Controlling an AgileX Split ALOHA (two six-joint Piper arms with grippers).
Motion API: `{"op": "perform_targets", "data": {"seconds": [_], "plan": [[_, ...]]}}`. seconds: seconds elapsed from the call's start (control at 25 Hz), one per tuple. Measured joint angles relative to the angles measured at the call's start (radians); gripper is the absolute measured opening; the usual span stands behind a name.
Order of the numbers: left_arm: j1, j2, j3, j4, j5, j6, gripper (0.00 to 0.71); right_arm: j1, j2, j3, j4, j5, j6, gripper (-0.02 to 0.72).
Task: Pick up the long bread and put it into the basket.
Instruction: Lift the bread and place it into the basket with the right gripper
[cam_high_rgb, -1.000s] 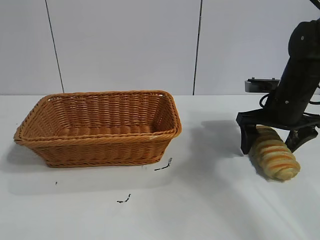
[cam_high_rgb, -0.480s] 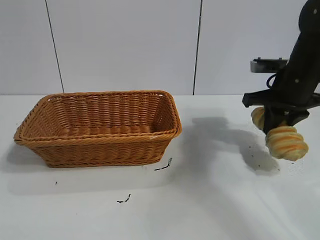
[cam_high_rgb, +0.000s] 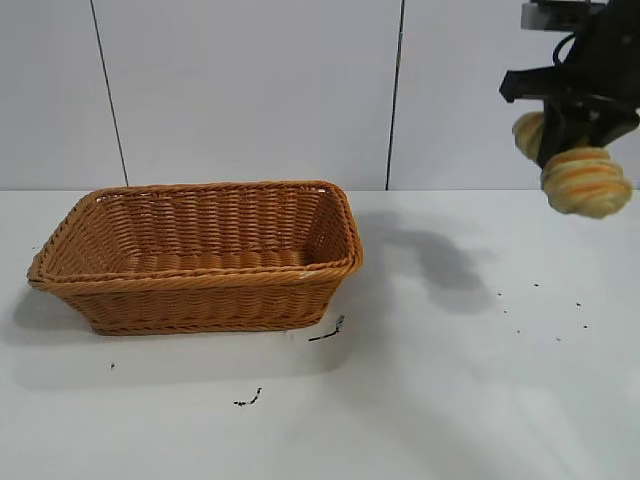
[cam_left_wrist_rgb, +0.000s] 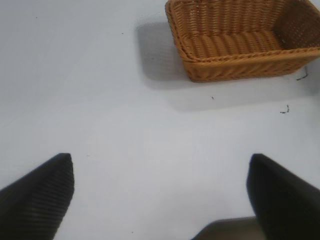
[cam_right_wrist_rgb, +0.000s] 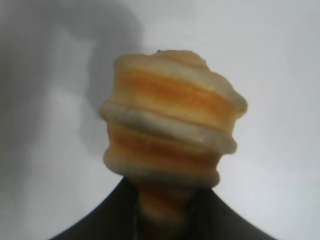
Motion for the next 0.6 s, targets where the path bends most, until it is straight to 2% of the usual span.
{"op": "perform_targets", "data": {"seconds": [0.16,0.4,0.52,0.6], "plan": [[0.000,0.000,0.000,0.000,0.000,0.000,0.692,0.085,0.108,-0.174,-0.001,0.039,-0.016,0.118],[0.000,0.000,0.000,0.000,0.000,0.000,0.692,0.237,0.255,-0.426,0.000,0.046,-0.103,0.118],[0.000,0.000,0.000,0.000,0.000,0.000,0.692,0.308,0.321,-0.509,0.005,0.032,-0.197,0.118],[0.000,0.000,0.000,0.000,0.000,0.000,0.692,0.350,0.358,-0.524,0.006,0.000,-0.311,0.118]]}}
